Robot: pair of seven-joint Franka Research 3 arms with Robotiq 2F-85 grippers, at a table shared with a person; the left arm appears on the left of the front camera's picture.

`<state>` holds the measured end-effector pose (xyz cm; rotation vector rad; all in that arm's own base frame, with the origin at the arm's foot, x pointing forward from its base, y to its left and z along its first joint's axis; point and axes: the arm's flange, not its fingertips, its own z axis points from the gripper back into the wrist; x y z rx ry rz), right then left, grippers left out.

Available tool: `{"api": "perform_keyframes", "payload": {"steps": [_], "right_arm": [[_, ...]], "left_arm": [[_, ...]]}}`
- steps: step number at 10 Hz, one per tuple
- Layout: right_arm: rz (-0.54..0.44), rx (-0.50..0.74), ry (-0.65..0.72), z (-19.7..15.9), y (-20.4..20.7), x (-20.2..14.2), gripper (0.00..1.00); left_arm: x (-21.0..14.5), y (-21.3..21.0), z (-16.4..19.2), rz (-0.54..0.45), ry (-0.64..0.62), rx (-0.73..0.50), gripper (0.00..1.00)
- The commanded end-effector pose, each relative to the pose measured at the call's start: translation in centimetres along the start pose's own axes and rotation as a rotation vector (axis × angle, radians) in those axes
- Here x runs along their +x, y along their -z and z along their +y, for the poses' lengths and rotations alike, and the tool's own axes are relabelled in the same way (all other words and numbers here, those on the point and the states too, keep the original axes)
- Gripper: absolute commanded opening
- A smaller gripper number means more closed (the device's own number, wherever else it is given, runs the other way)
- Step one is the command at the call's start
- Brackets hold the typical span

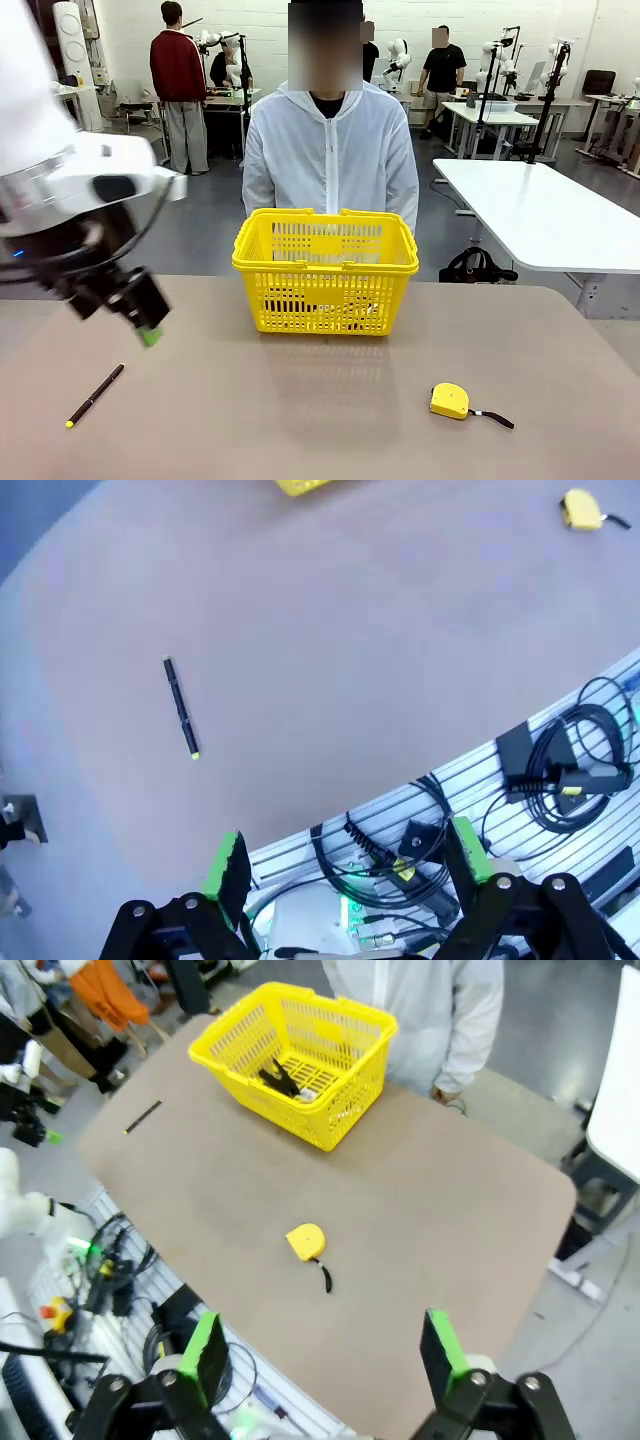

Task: Place the items the person wants into the basket.
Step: Pick up the item the person points to and place it in the Market Basket.

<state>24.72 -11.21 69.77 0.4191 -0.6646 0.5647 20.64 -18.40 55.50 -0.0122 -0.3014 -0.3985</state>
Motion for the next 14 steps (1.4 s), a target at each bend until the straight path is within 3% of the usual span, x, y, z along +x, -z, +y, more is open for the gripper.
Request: {"api": "perform_keyframes", "payload": {"steps": [1, 2, 8, 9, 12, 14], "right_arm": [[-0.008, 0.017, -0.01, 0.0, 0.1, 0.0, 1.0], [-0.008, 0.017, -0.01, 0.0, 0.1, 0.0, 1.0], [-0.008, 0.017, -0.01, 0.0, 0.1, 0.0, 1.0], [-0.008, 0.017, -0.01, 0.0, 0.1, 0.0, 1.0], [-0.008, 0.017, -0.01, 0.0, 0.1, 0.0, 1.0], [-0.008, 0.017, -0.01, 0.0, 0.1, 0.0, 1.0]], "left_arm": [[-0.8, 0.9, 1.4, -0.014, -0.014, -0.032, 1.0], [-0.4, 1.8, 1.5, 0.01, -0.058, 0.013, 1.0], [-1.3, 0.5, 1.2, -0.014, -0.03, 0.02, 1.0], [-1.1, -1.2, 5.2, -0.03, -0.064, -0.172, 1.0], [-0.8, -8.2, 18.1, -0.09, 0.155, -0.484, 1.0], [-2.4, -12.1, 24.6, -0.248, 0.263, -0.628, 1.0]]}}
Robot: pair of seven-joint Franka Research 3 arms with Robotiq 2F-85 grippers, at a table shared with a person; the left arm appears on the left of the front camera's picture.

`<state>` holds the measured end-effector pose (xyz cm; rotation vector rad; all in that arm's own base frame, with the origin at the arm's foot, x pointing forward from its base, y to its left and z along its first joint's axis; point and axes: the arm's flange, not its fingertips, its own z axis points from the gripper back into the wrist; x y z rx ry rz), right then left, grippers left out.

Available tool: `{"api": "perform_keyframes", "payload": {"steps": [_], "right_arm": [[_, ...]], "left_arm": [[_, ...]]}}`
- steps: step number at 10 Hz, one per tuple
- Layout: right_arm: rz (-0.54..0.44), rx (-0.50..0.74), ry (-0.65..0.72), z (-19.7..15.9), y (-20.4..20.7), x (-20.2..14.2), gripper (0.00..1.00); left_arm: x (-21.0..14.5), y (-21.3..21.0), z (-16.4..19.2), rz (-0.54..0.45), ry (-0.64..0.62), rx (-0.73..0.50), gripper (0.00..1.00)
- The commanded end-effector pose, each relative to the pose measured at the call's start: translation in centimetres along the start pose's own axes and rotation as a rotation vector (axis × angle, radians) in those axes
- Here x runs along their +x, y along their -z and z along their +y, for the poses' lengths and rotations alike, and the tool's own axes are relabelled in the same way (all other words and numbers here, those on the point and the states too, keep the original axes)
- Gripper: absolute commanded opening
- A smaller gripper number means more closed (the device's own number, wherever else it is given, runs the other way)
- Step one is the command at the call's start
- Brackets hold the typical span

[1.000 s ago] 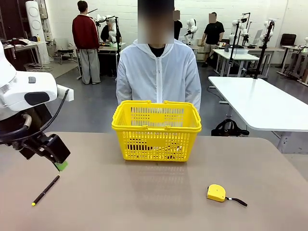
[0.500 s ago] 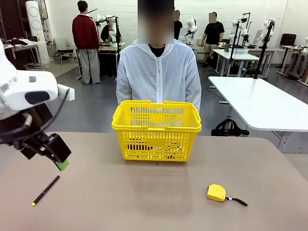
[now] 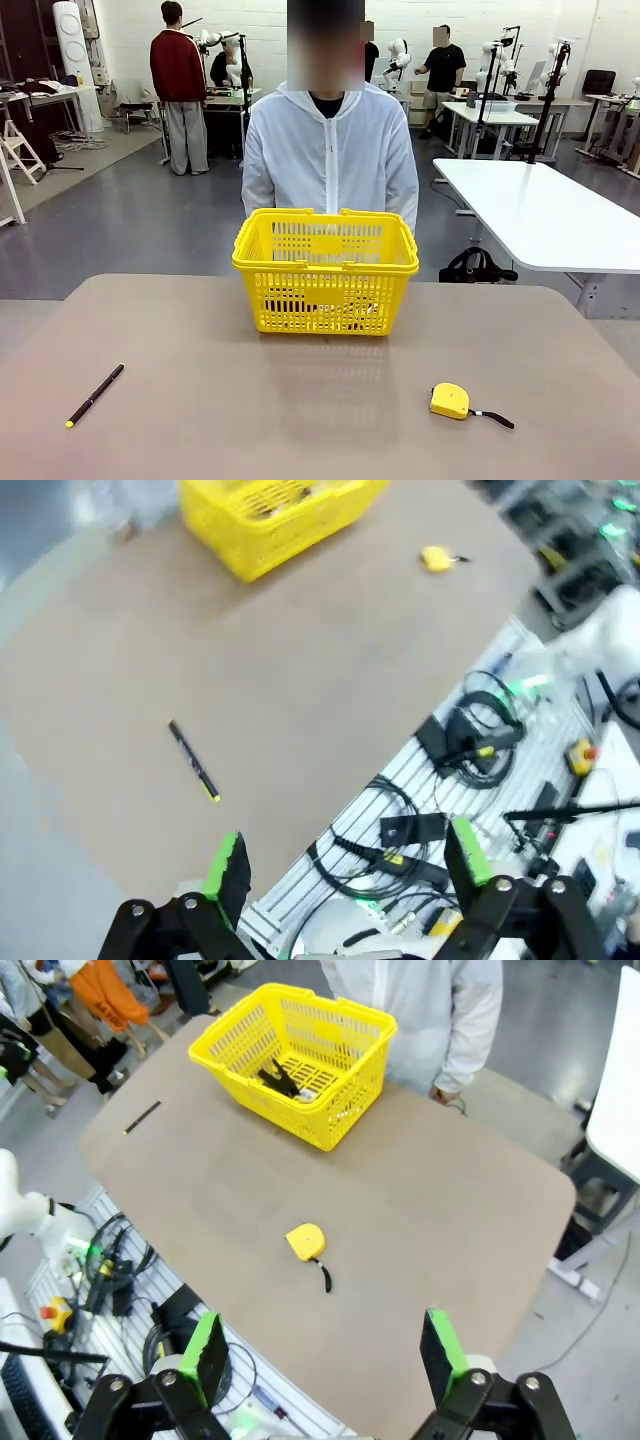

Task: Place the items the person wants into the basket.
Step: Pick up the item the person points to and place it in the Market Basket.

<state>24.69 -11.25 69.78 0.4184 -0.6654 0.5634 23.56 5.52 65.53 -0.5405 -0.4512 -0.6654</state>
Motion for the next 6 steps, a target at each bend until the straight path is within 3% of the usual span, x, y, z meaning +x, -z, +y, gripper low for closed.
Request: {"api": "perform_keyframes", "payload": {"steps": [1, 2, 4, 6], "right_arm": [[-0.007, 0.018, -0.011, 0.0, 0.2, 0.1, 1.0], [-0.007, 0.018, -0.011, 0.0, 0.2, 0.1, 1.0], [-0.007, 0.018, -0.011, 0.0, 0.2, 0.1, 1.0], [-0.007, 0.018, -0.011, 0.0, 0.2, 0.1, 1.0]], "left_arm": [[1.3, -4.1, 2.7, -0.091, 0.055, -0.15, 1.0], [-0.6, -5.8, 3.9, -0.182, 0.028, -0.143, 1.0], [-2.3, -6.2, 5.9, -0.223, -0.006, -0.14, 1.0], [-4.2, -6.3, 4.8, -0.263, -0.02, -0.089, 1.0]]}}
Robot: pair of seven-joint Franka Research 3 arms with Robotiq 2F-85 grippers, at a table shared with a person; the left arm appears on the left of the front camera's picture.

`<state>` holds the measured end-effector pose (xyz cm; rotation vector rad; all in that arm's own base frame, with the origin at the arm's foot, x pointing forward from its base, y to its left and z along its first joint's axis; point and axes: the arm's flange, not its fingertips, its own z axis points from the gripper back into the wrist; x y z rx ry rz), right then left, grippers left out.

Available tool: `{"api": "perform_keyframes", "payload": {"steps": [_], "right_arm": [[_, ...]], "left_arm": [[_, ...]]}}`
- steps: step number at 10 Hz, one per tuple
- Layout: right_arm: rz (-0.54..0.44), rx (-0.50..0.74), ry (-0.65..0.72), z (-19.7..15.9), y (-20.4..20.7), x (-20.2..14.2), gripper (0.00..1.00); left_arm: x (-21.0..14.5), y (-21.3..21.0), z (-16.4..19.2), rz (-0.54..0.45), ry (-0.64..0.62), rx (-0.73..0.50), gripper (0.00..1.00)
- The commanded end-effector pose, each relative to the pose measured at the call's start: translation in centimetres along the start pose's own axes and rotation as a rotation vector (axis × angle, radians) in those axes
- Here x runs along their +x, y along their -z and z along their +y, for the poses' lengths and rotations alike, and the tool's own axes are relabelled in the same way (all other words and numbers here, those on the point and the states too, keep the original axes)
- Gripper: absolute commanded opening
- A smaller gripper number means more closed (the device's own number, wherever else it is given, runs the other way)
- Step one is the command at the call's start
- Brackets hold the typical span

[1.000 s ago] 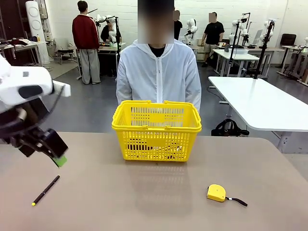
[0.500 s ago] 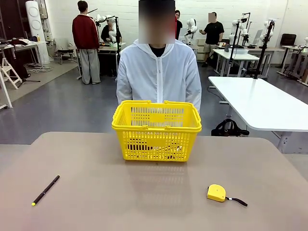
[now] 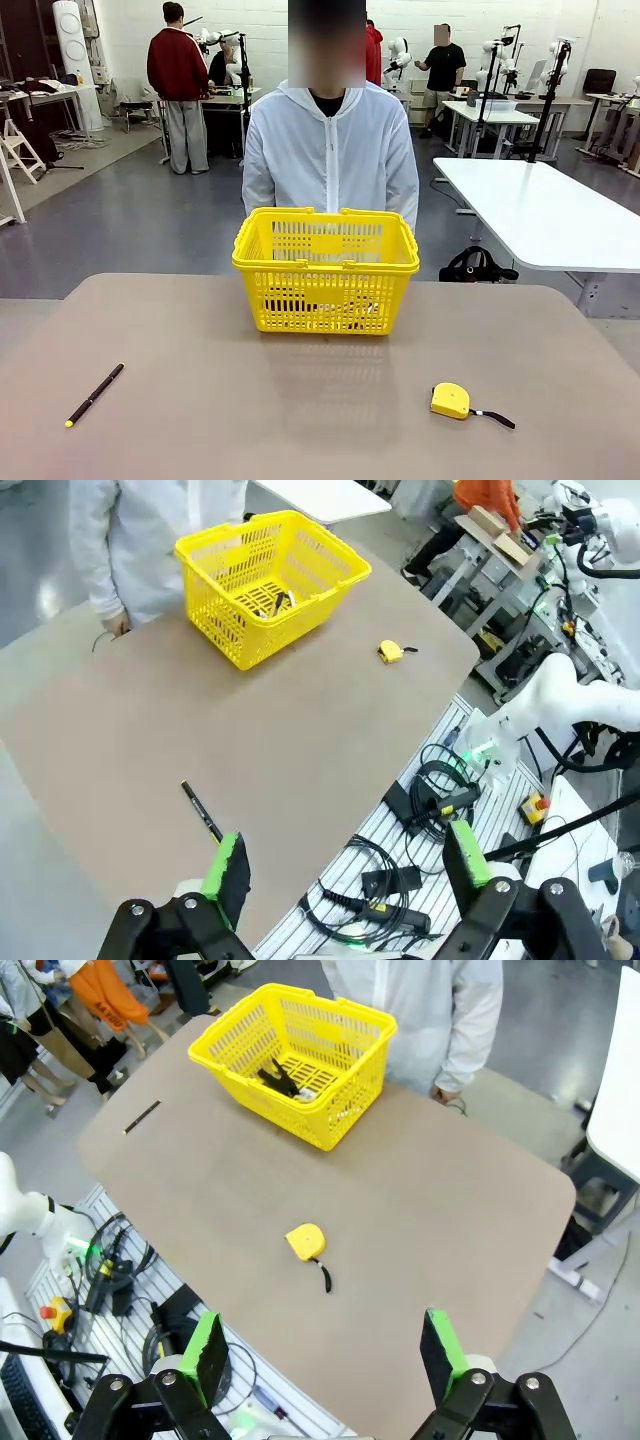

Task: Place the items the person wants into the basket.
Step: Pick up the item the person points to and place it in the Market Basket.

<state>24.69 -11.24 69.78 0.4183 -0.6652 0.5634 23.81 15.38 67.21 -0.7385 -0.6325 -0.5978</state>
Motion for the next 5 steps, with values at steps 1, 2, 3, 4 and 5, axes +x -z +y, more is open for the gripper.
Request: {"api": "perform_keyframes", "payload": {"steps": [1, 2, 3, 4, 5], "right_arm": [[-0.007, 0.018, -0.011, 0.0, 0.2, 0.0, 1.0], [-0.007, 0.018, -0.011, 0.0, 0.2, 0.0, 1.0], [-0.007, 0.018, -0.011, 0.0, 0.2, 0.0, 1.0], [-0.007, 0.018, -0.011, 0.0, 0.2, 0.0, 1.0], [-0.007, 0.018, -0.011, 0.0, 0.2, 0.0, 1.0]], "left_arm": [[-1.2, 0.8, -1.7, -0.03, 0.023, 0.025, 1.0], [0.0, 0.0, 0.0, 0.0, 0.0, 0.0, 1.0], [0.0, 0.0, 0.0, 0.0, 0.0, 0.0, 1.0], [0.0, 0.0, 0.0, 0.0, 0.0, 0.0, 1.0], [0.0, 0.0, 0.0, 0.0, 0.0, 0.0, 1.0]]}}
